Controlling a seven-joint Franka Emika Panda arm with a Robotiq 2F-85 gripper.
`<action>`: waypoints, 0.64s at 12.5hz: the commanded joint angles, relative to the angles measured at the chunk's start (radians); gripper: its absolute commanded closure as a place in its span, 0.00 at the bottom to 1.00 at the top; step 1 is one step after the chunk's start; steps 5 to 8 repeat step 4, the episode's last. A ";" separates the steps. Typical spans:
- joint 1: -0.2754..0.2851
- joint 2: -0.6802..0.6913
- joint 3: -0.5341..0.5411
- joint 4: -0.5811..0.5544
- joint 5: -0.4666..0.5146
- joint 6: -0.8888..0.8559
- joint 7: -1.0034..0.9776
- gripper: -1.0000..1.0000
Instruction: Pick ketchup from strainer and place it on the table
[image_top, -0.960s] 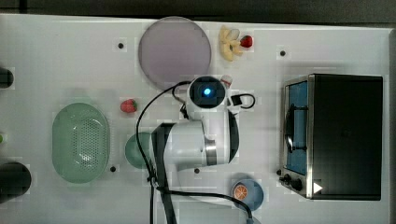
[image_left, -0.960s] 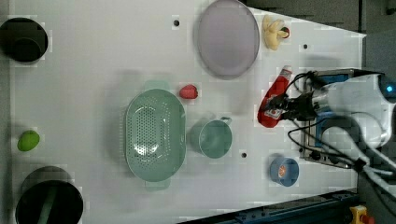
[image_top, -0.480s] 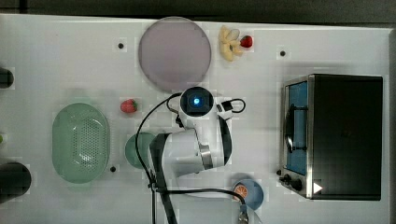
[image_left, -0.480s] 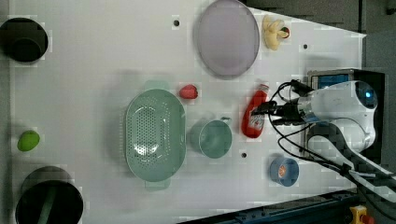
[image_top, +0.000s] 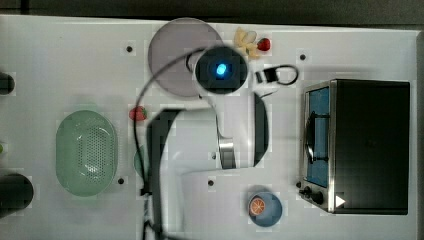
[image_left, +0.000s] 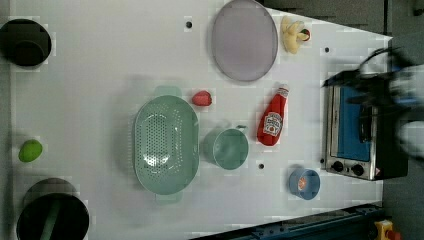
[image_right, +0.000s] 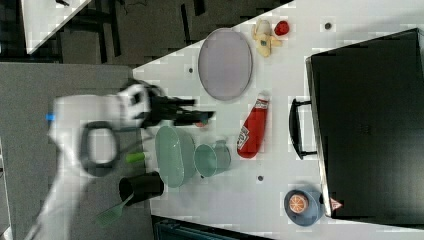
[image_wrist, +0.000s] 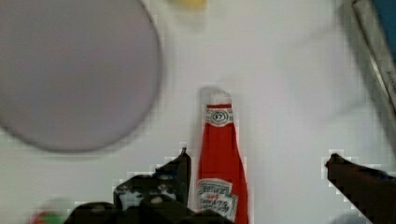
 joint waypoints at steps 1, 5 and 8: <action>0.005 -0.070 0.026 0.109 0.138 -0.206 0.028 0.00; 0.004 -0.088 0.023 0.232 0.184 -0.285 0.054 0.00; 0.004 -0.088 0.023 0.232 0.184 -0.285 0.054 0.00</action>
